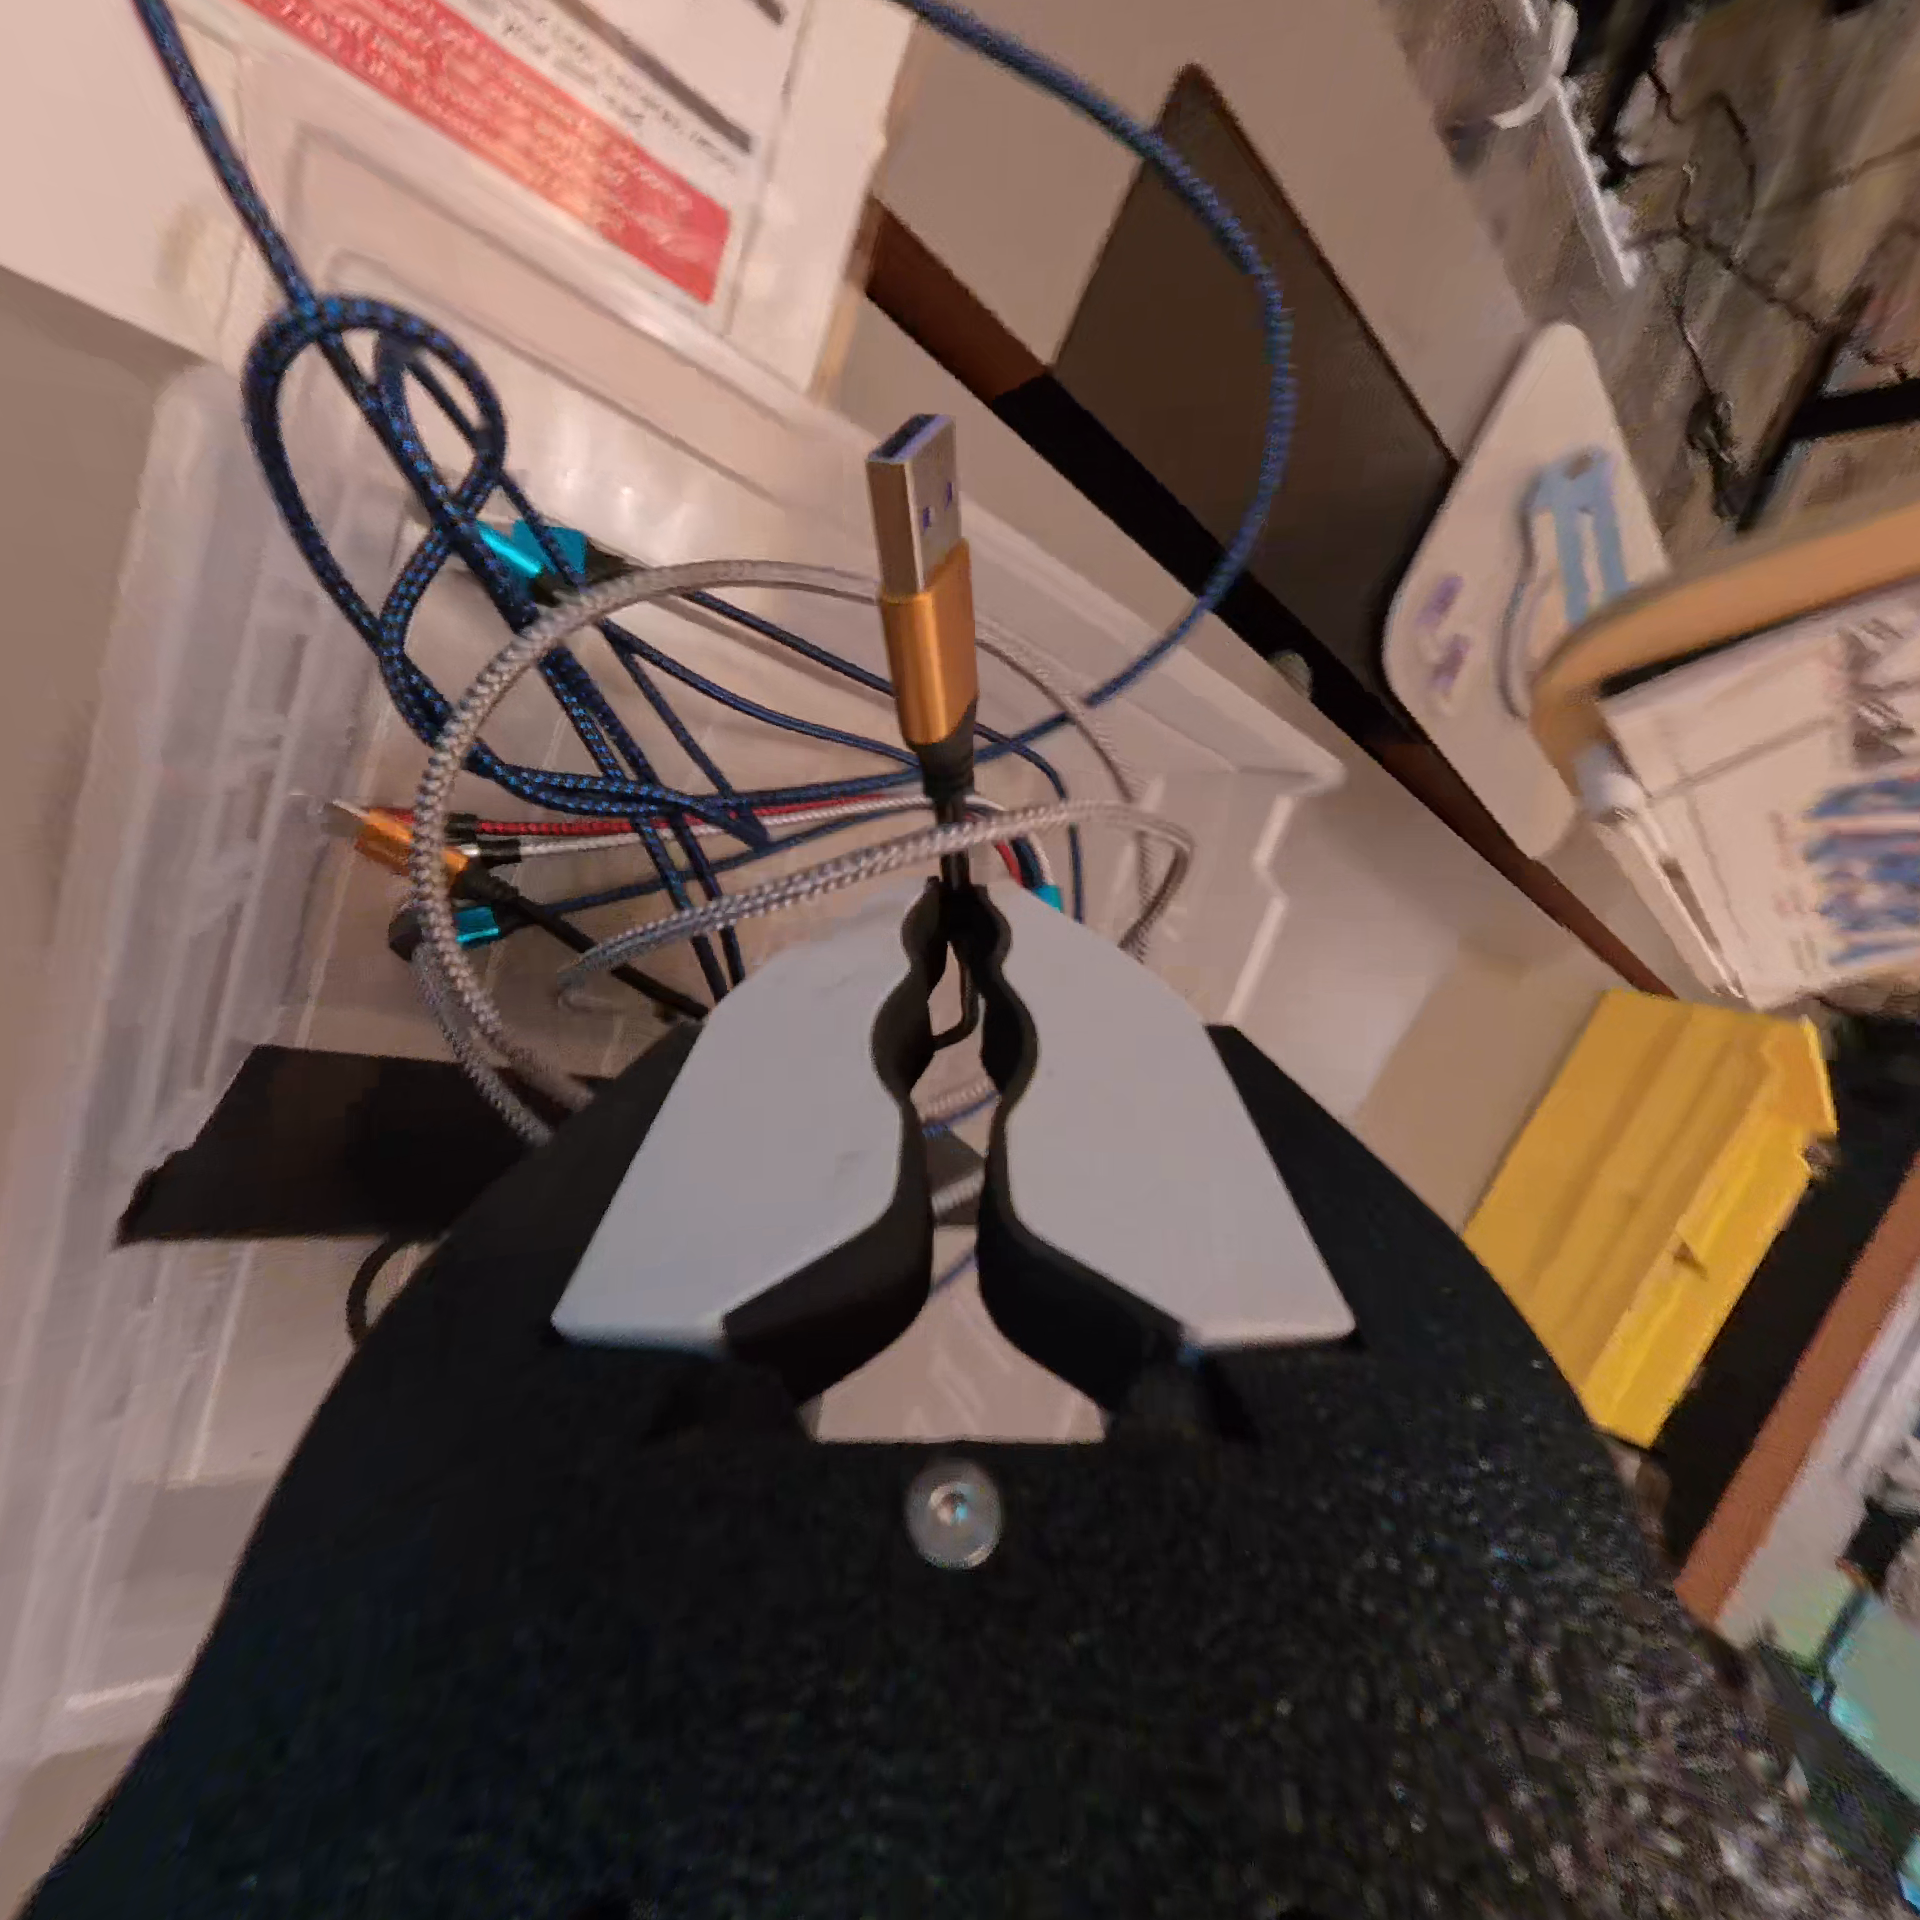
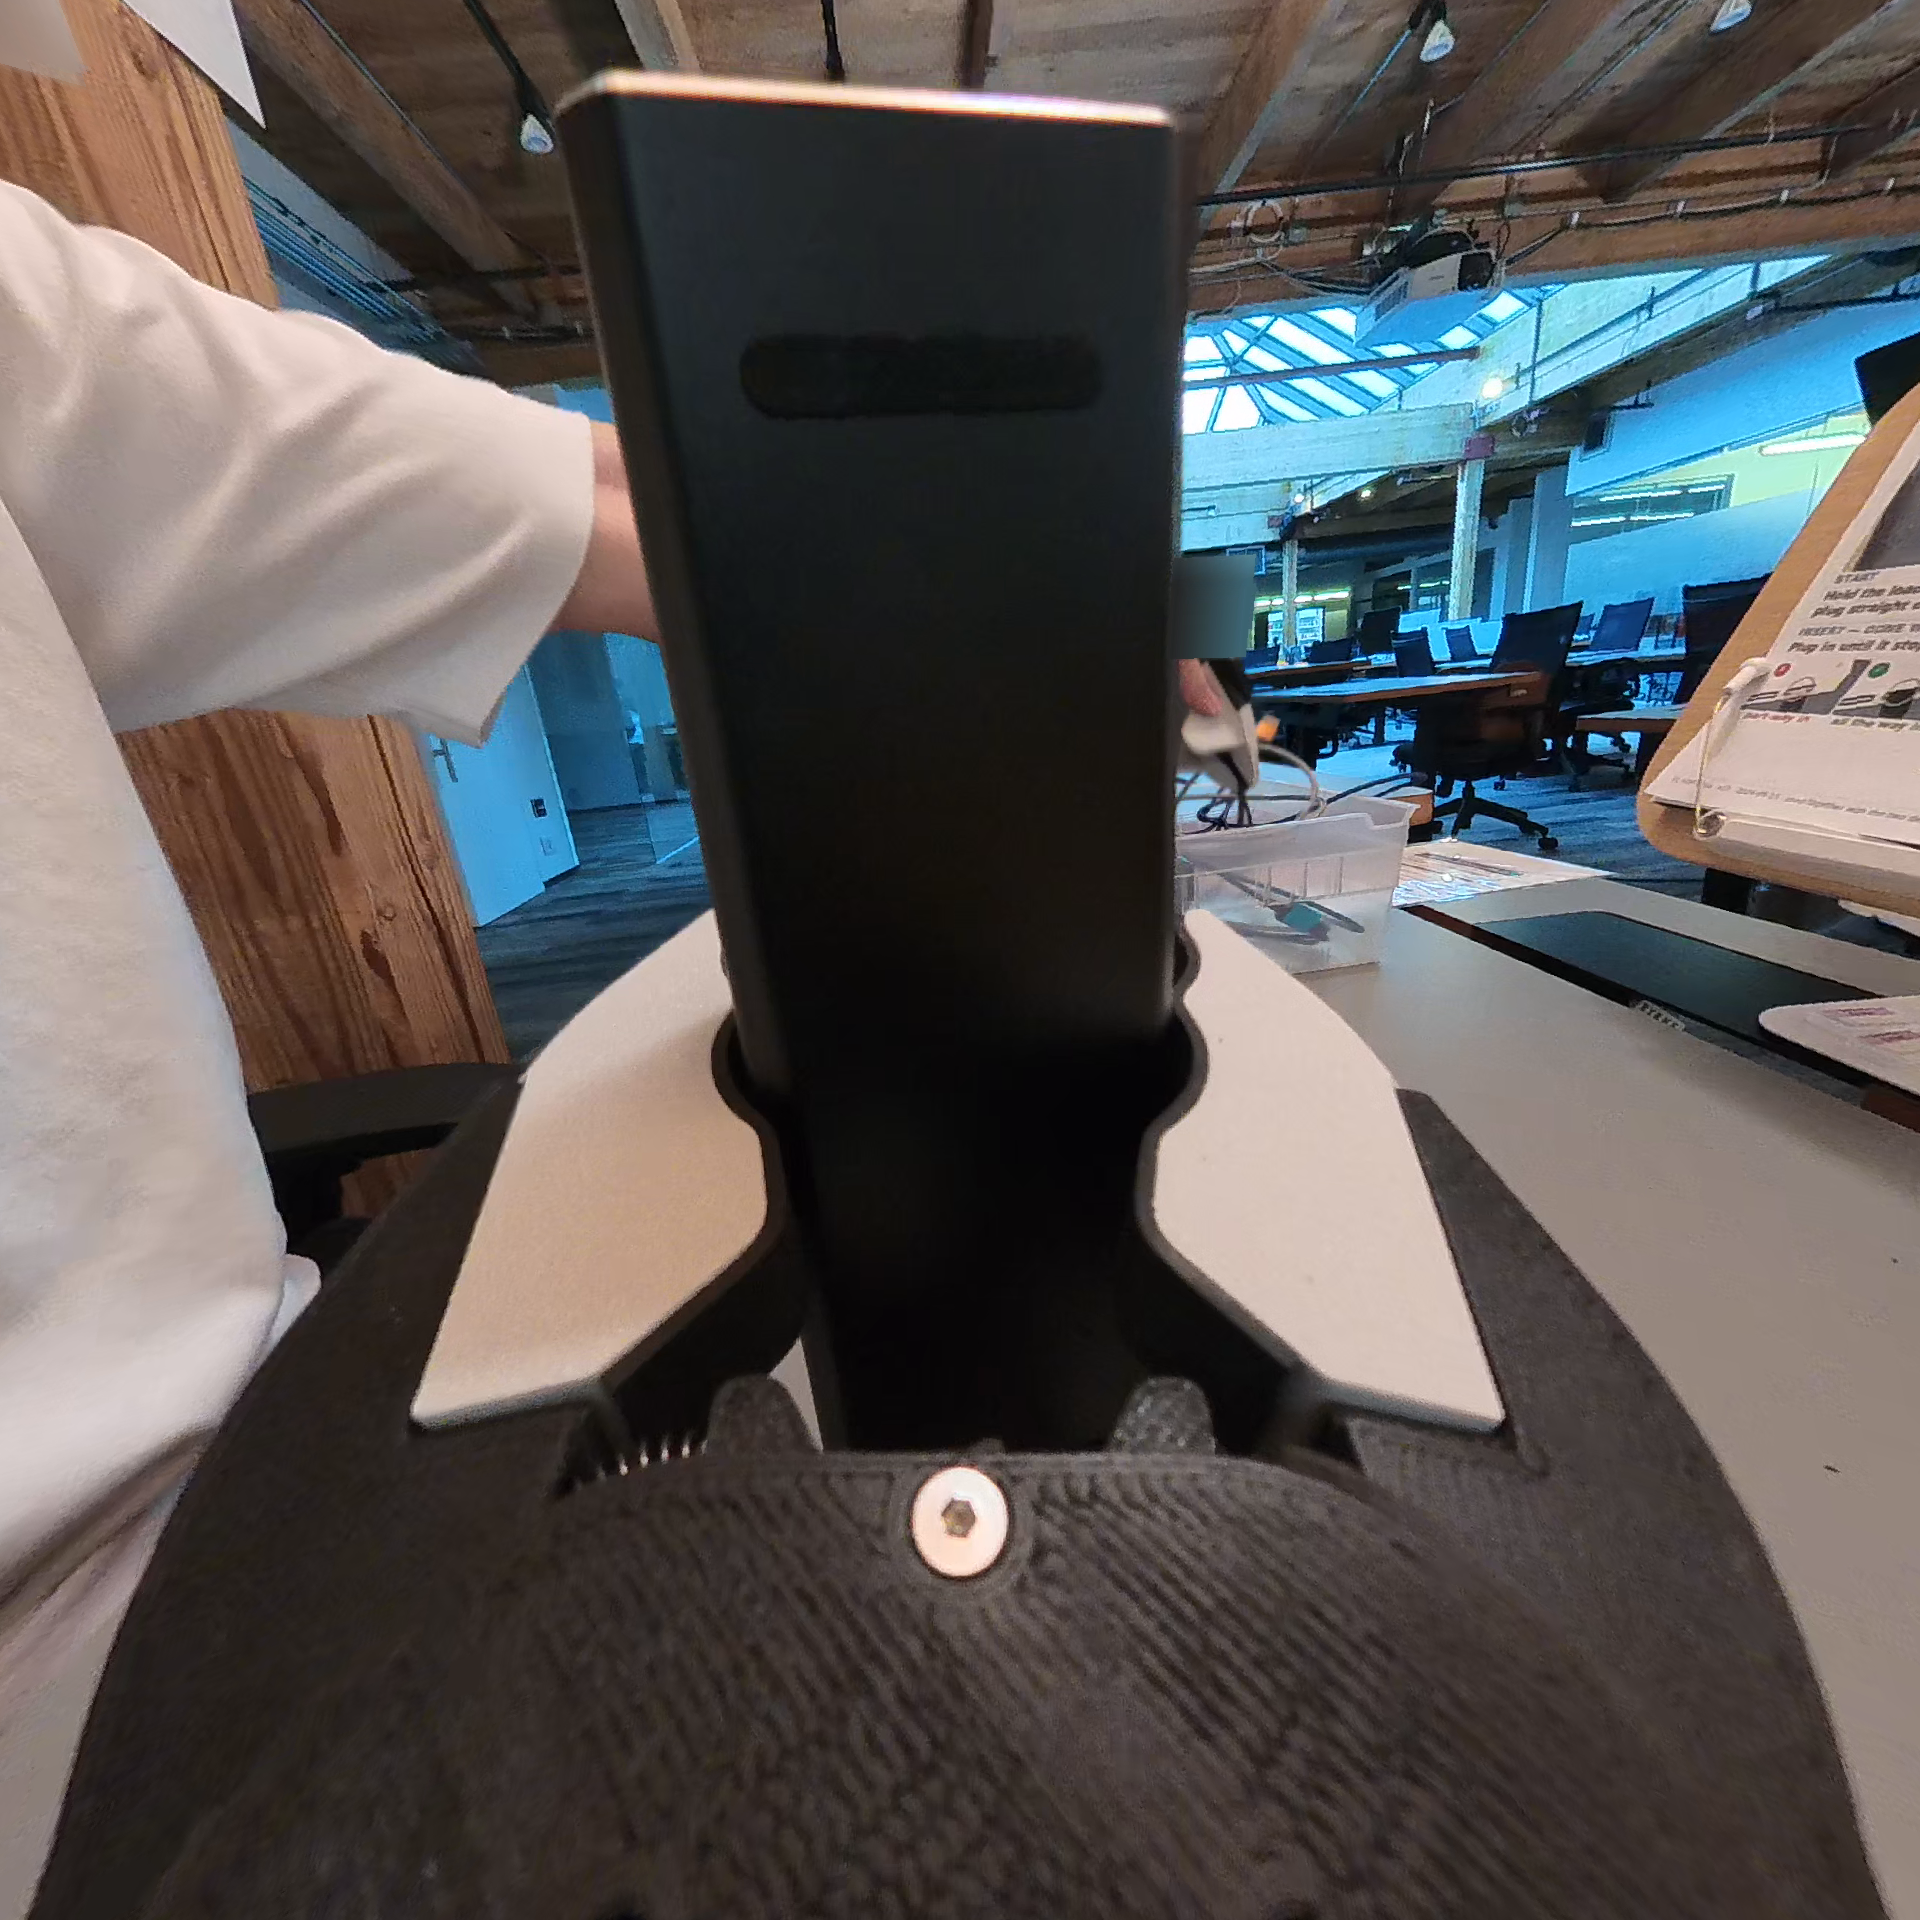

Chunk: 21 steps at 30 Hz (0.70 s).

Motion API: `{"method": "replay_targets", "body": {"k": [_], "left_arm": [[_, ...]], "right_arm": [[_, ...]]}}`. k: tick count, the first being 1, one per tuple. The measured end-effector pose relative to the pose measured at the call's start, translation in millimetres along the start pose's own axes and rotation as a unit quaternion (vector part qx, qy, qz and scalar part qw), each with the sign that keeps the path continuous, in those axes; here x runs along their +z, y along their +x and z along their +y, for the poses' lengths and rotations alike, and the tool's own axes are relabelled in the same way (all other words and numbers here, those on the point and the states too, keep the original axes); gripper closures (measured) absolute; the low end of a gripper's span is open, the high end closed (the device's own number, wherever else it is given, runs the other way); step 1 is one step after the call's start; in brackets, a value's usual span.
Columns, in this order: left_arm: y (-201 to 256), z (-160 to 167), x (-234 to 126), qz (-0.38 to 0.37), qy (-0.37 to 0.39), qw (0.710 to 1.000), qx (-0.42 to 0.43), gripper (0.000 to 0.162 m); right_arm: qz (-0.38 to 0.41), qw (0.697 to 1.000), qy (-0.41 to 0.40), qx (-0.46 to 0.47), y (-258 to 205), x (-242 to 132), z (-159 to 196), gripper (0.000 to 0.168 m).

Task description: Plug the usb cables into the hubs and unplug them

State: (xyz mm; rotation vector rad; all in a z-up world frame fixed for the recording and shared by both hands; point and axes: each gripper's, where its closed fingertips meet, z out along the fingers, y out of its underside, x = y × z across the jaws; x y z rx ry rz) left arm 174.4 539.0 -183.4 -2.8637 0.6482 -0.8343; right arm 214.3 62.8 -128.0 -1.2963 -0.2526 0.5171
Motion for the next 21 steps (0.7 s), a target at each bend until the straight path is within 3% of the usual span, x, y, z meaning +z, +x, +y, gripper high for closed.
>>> {"method": "replay_targets", "body": {"k": [9, 18, 21], "left_arm": [[75.5, 7.7, -120.4, 0.189, -0.011, 0.975, 0.121, 0.159], [94.0, 28.8, -220.4, 0.102, 0.041, 0.947, 0.303, 0.159], [90.4, 38.8, -236.0, 0.023, 0.050, 0.933, 0.356, 0.159]], "right_arm": [[-0.003, 1.000, -0.001, -0.001, -1.1, 2.4, 0.8, 0.092], [-0.002, 1.000, 0.003, -0.001, -0.8, -0.9, -0.8, 0.093], [-0.004, 1.000, 0.009, 0.000, -1.2, -1.5, -3.0, 0.093]]}}
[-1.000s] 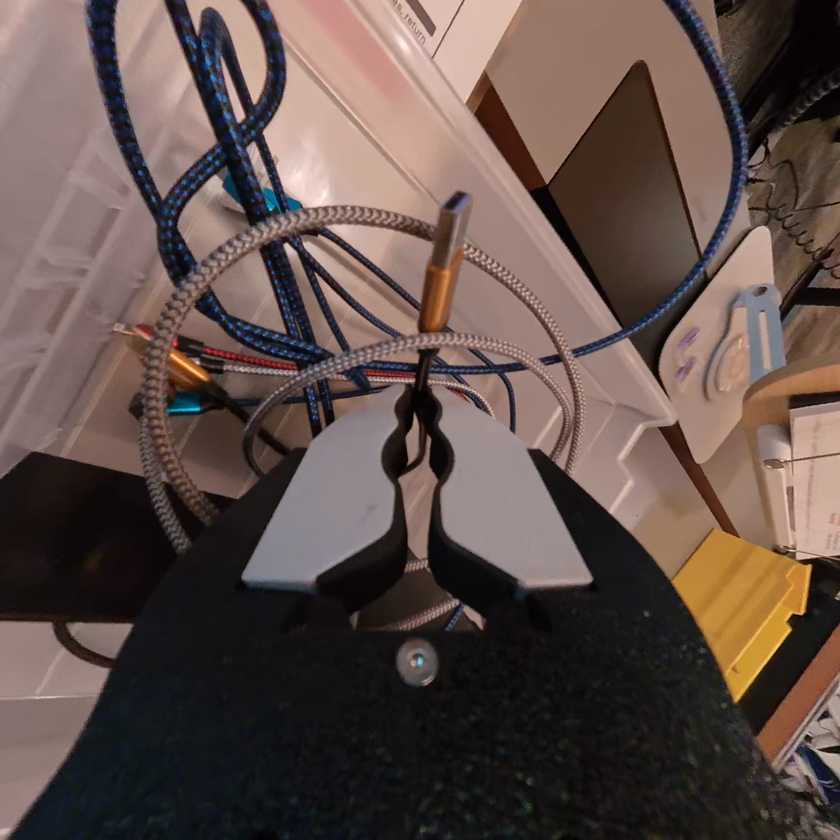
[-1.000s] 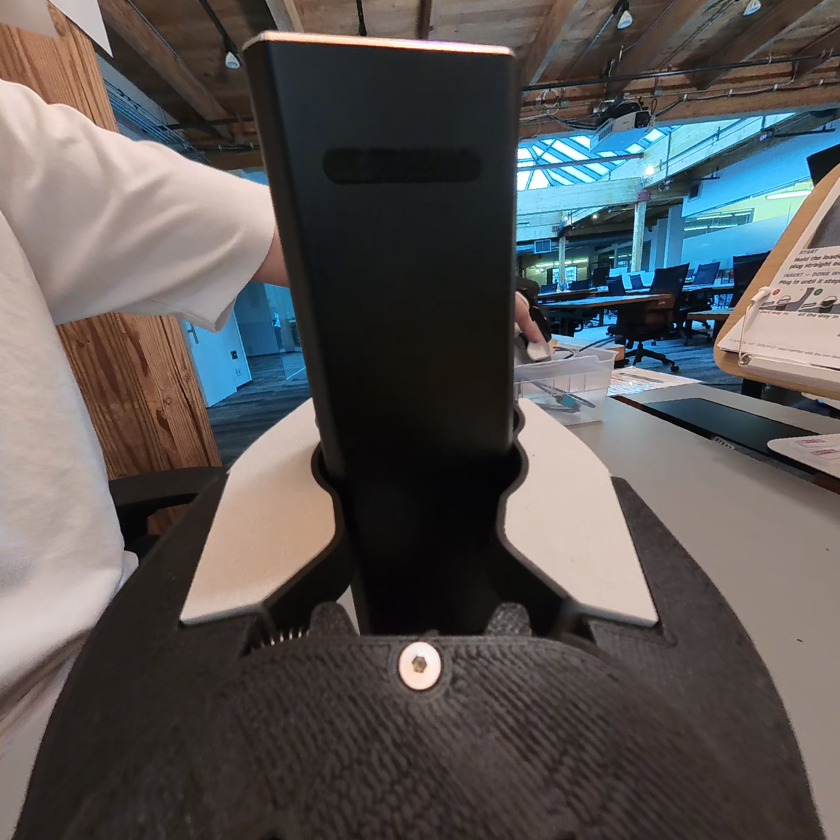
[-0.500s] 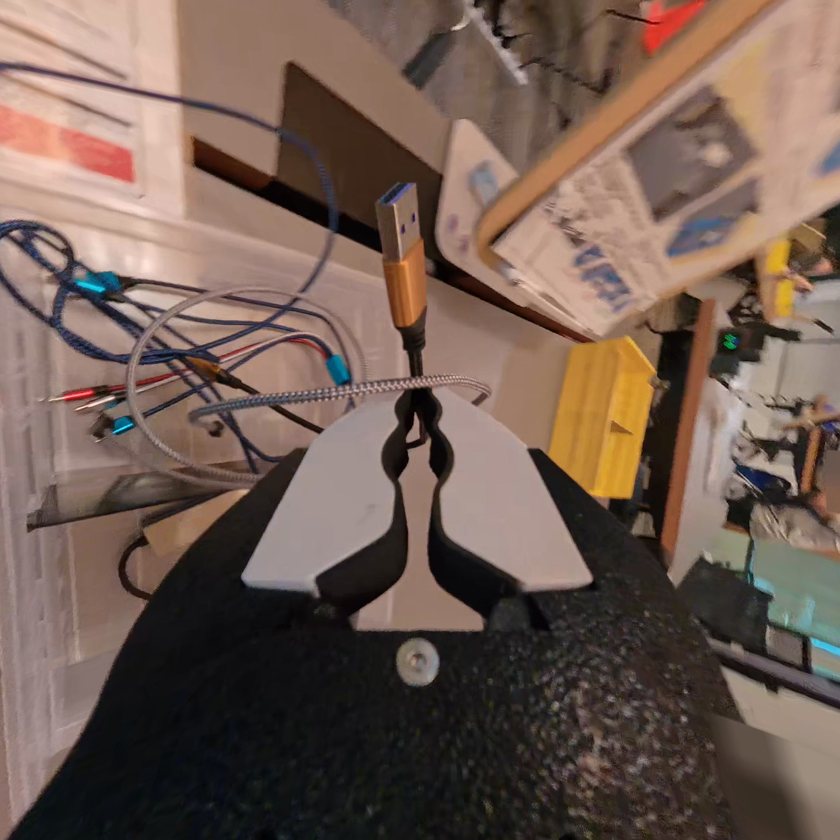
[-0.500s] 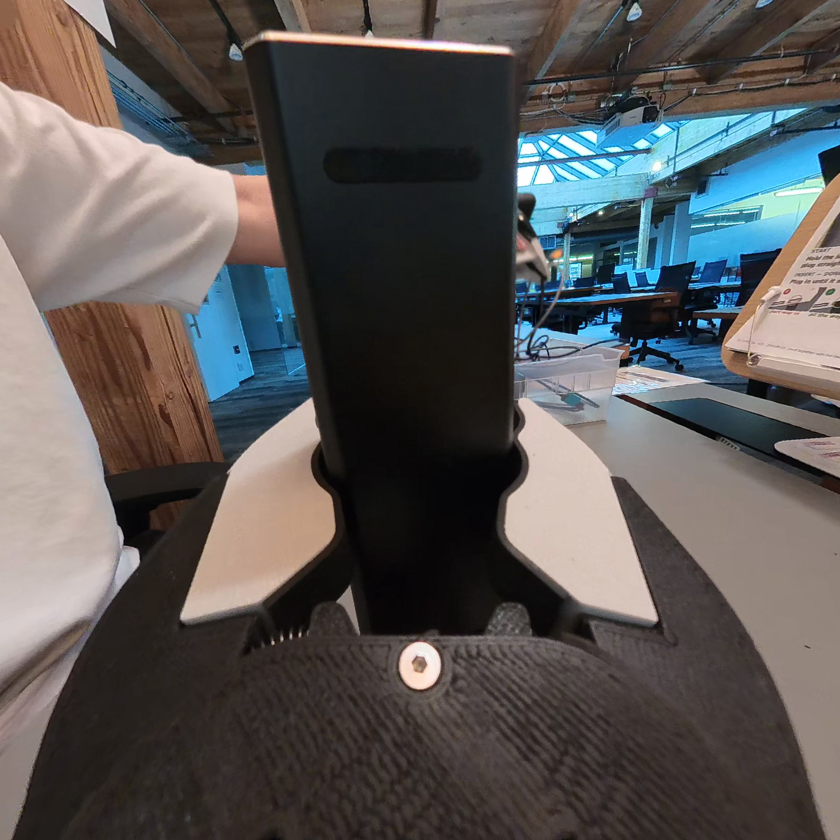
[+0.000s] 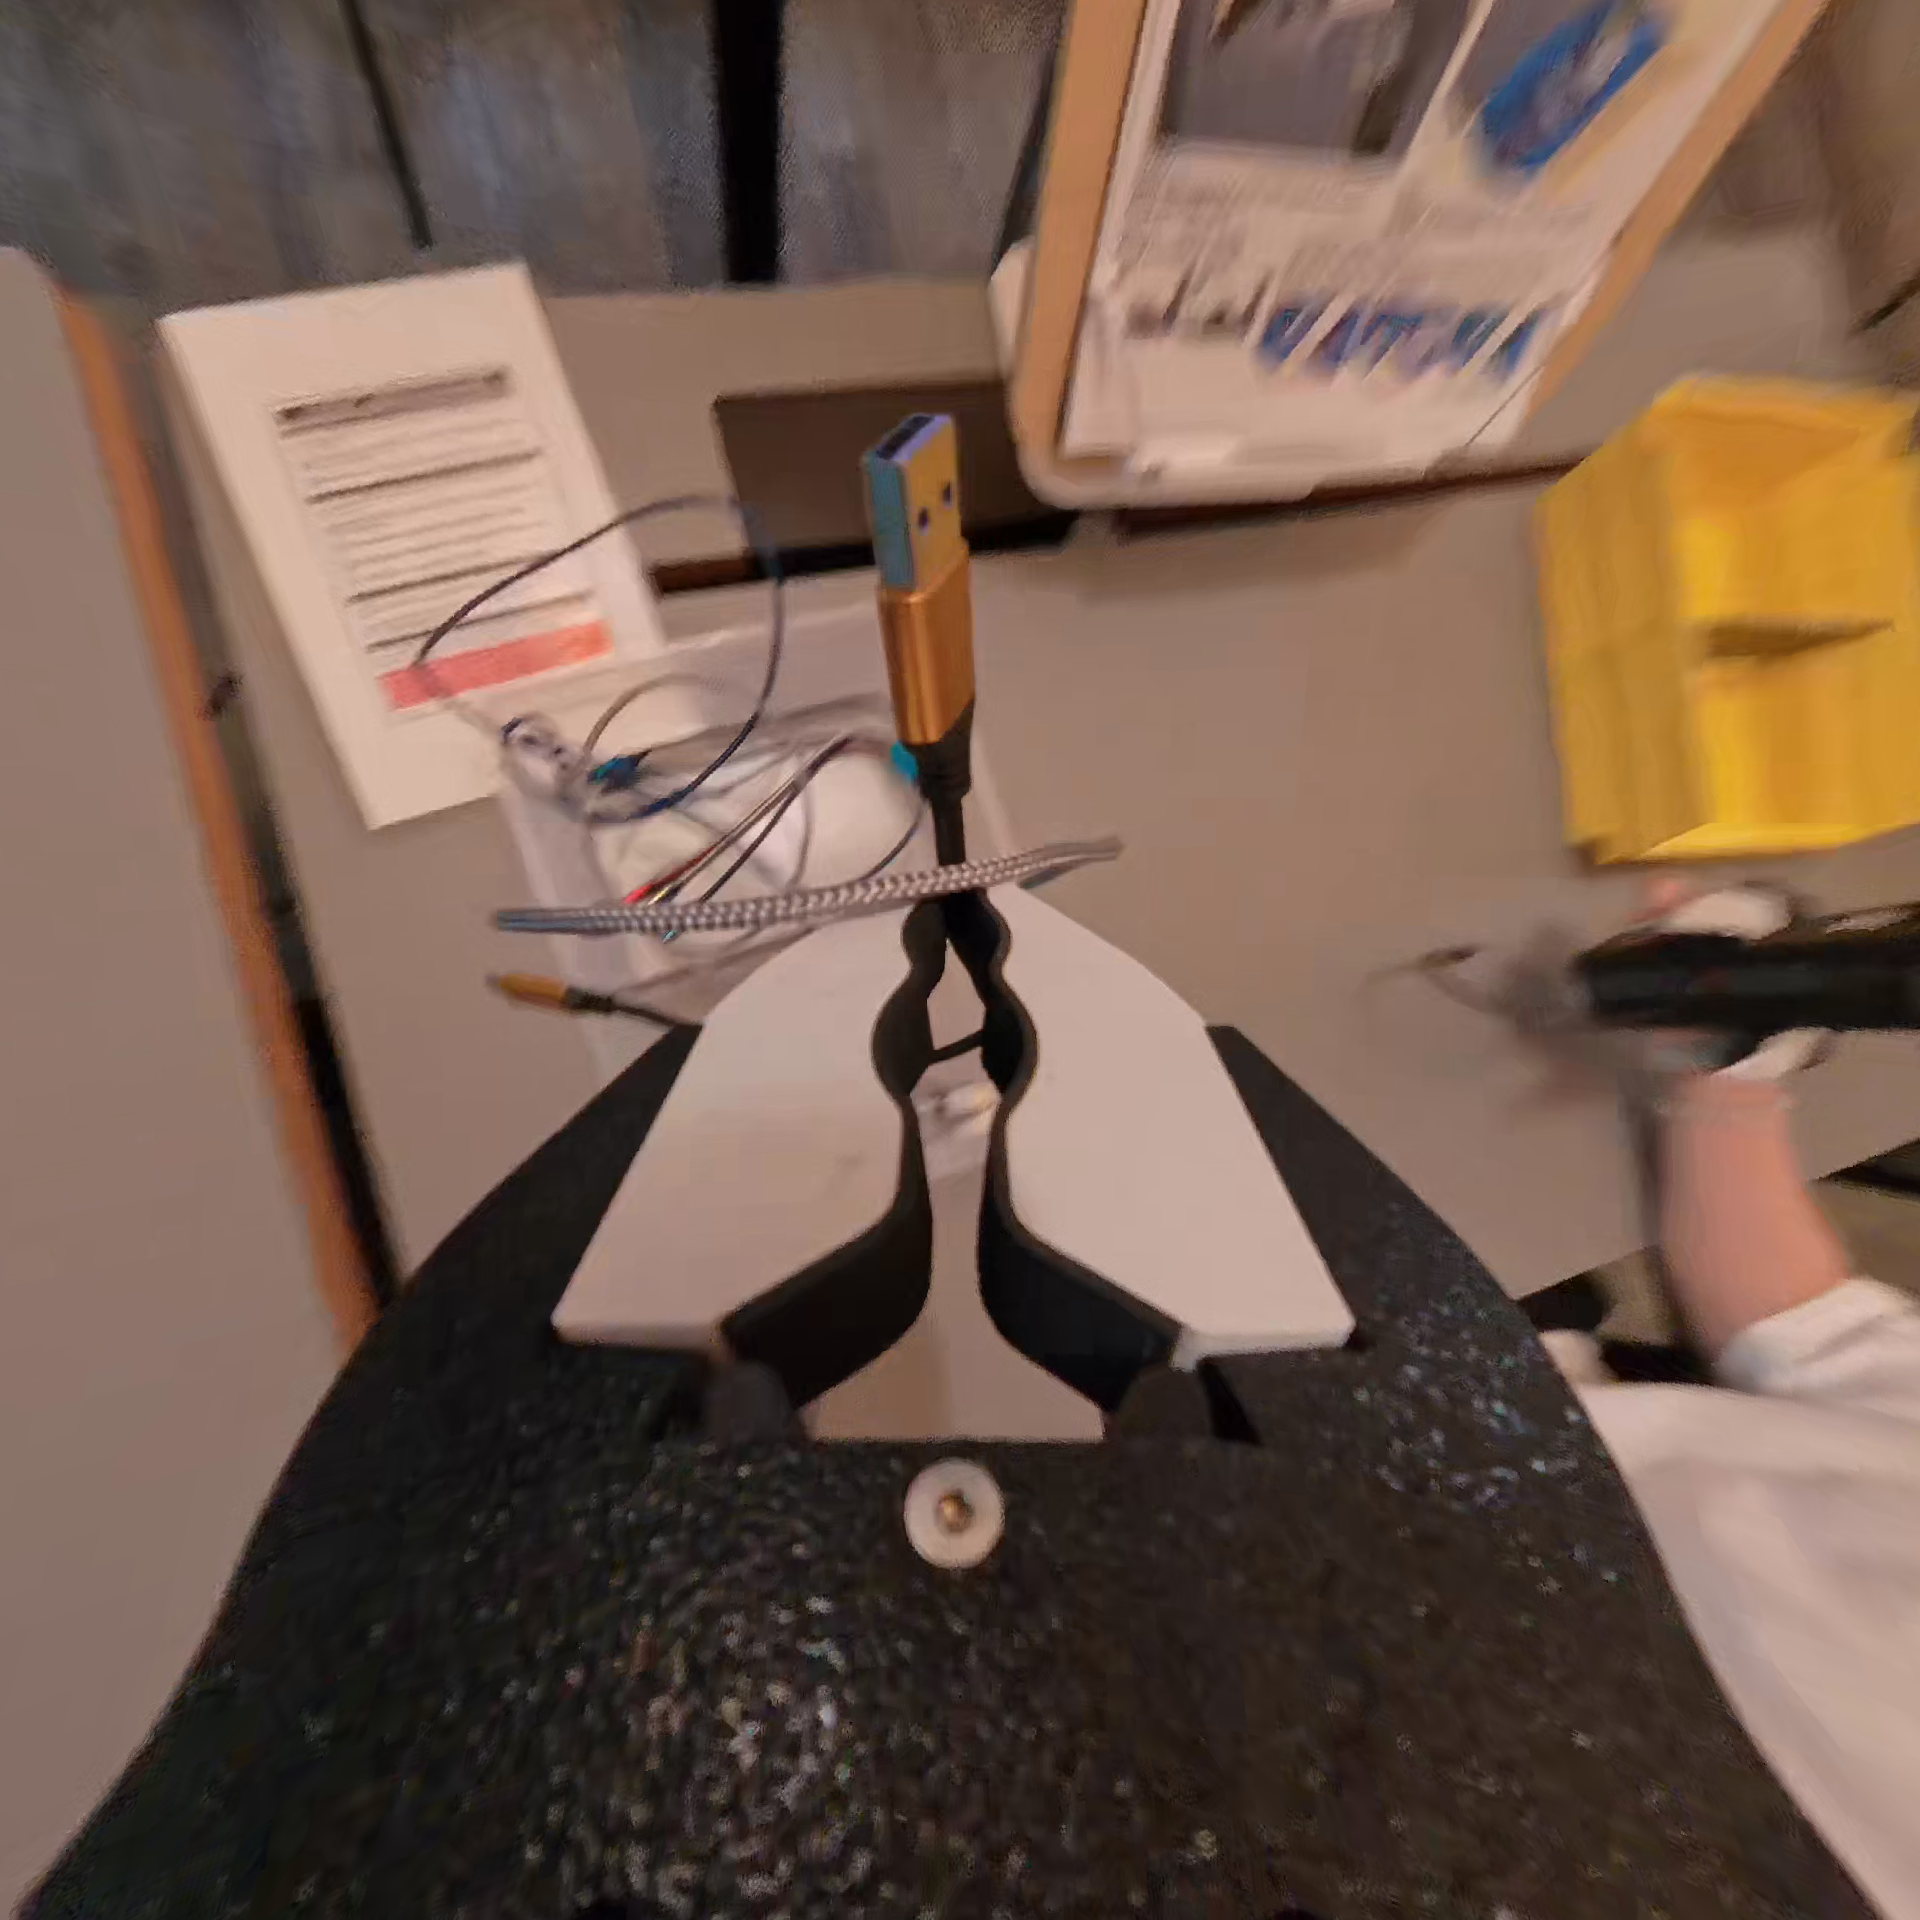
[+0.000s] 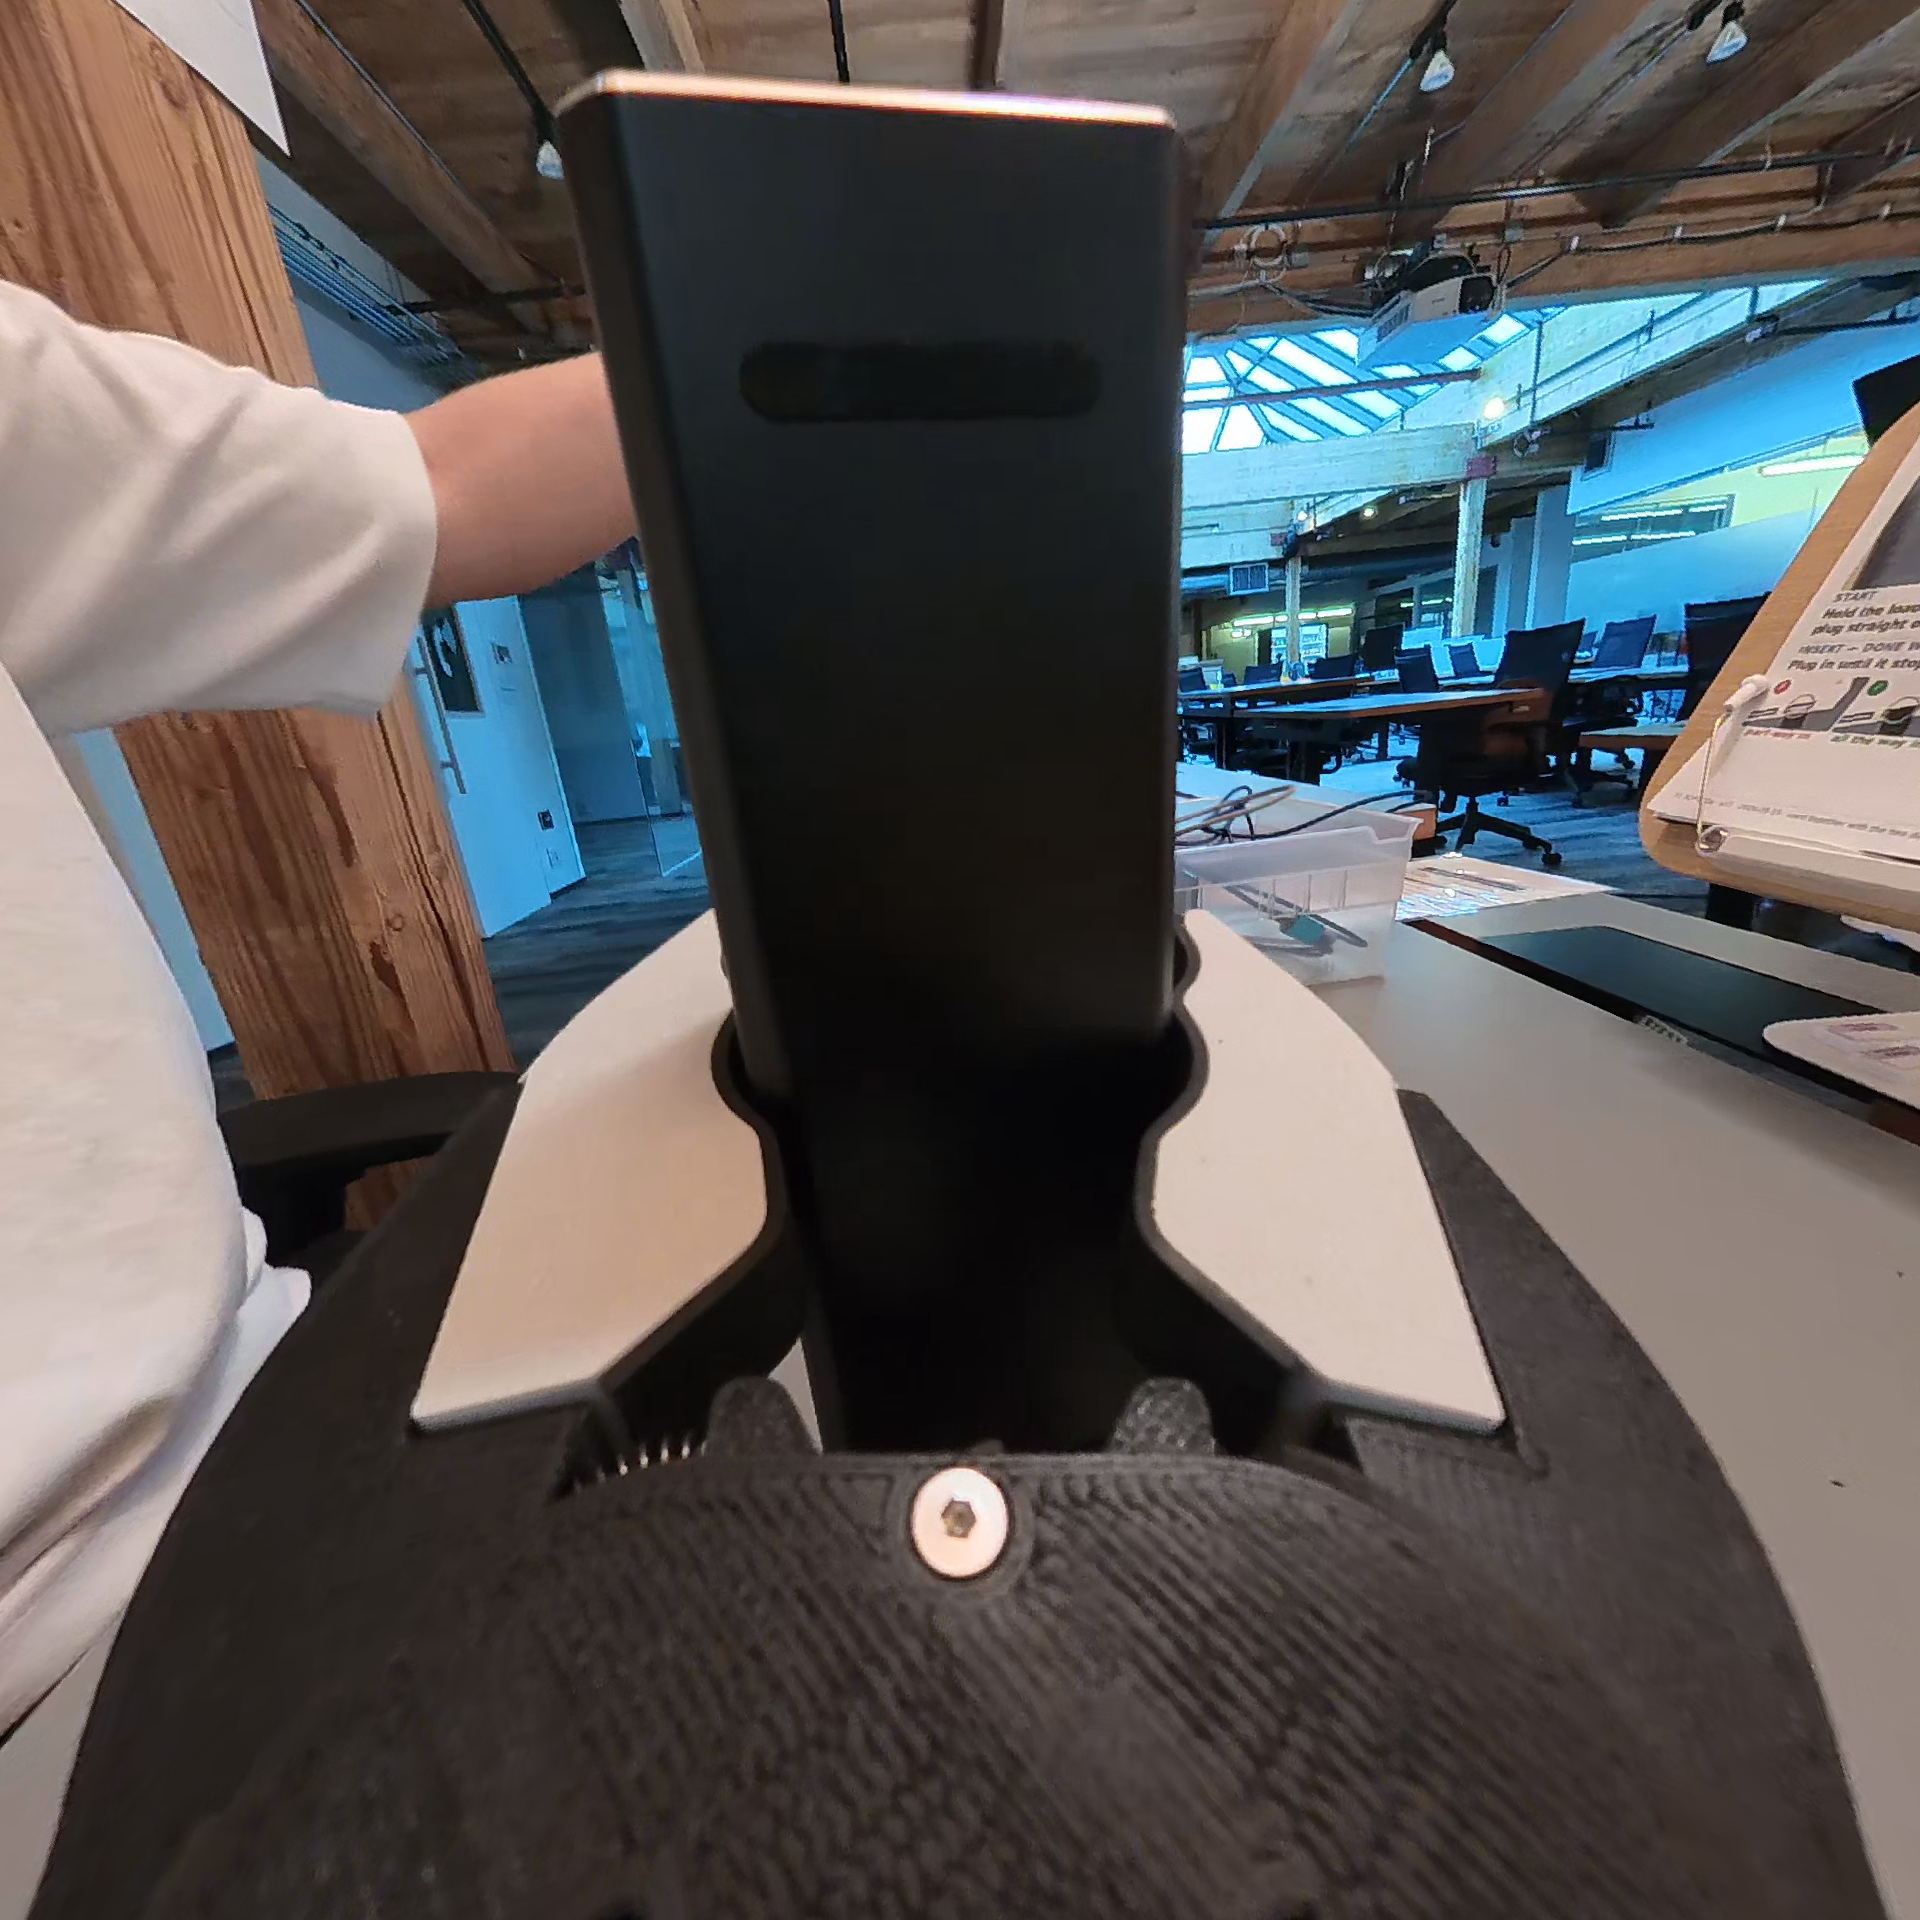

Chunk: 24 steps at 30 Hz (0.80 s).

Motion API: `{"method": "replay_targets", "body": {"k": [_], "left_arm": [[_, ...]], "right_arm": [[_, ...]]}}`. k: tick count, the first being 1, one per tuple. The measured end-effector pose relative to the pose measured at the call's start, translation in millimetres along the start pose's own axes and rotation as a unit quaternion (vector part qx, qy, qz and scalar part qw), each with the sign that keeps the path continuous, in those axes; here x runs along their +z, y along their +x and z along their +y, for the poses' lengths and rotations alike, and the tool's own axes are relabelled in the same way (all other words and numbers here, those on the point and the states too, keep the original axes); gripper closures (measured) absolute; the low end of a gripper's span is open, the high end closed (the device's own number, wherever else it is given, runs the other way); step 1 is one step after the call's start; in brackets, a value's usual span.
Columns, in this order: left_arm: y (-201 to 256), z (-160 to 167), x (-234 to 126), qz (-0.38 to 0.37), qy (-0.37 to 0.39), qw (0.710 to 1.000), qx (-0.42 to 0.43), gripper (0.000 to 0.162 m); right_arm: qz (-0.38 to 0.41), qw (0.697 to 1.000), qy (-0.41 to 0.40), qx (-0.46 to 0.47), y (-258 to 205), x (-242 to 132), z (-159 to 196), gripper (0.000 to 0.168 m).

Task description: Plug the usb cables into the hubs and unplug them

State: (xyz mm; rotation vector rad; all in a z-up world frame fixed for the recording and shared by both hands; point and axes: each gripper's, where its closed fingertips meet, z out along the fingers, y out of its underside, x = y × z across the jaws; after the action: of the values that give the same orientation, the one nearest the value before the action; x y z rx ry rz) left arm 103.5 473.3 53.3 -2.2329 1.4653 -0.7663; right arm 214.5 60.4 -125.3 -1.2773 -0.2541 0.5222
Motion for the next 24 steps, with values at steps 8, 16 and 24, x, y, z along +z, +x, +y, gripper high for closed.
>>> {"method": "replay_targets", "body": {"k": [8, 16, 24], "left_arm": [[-29.7, 103.8, 41.5, -0.090, -0.312, 0.936, 0.136, 0.159], [-56.0, 120.9, 111.2, -0.143, -0.362, 0.879, 0.275, 0.159], [-40.7, -30.7, 104.4, -0.367, -0.259, 0.760, 0.469, 0.158]], "right_arm": [[-0.001, 1.000, -0.003, -0.001, -1.1, 0.6, 1.5, 0.093], [0.000, 1.000, 0.005, -0.003, -0.9, -3.3, -3.2, 0.093], [-0.001, 1.000, 0.008, -0.001, -0.6, -5.1, -4.8, 0.093]]}}
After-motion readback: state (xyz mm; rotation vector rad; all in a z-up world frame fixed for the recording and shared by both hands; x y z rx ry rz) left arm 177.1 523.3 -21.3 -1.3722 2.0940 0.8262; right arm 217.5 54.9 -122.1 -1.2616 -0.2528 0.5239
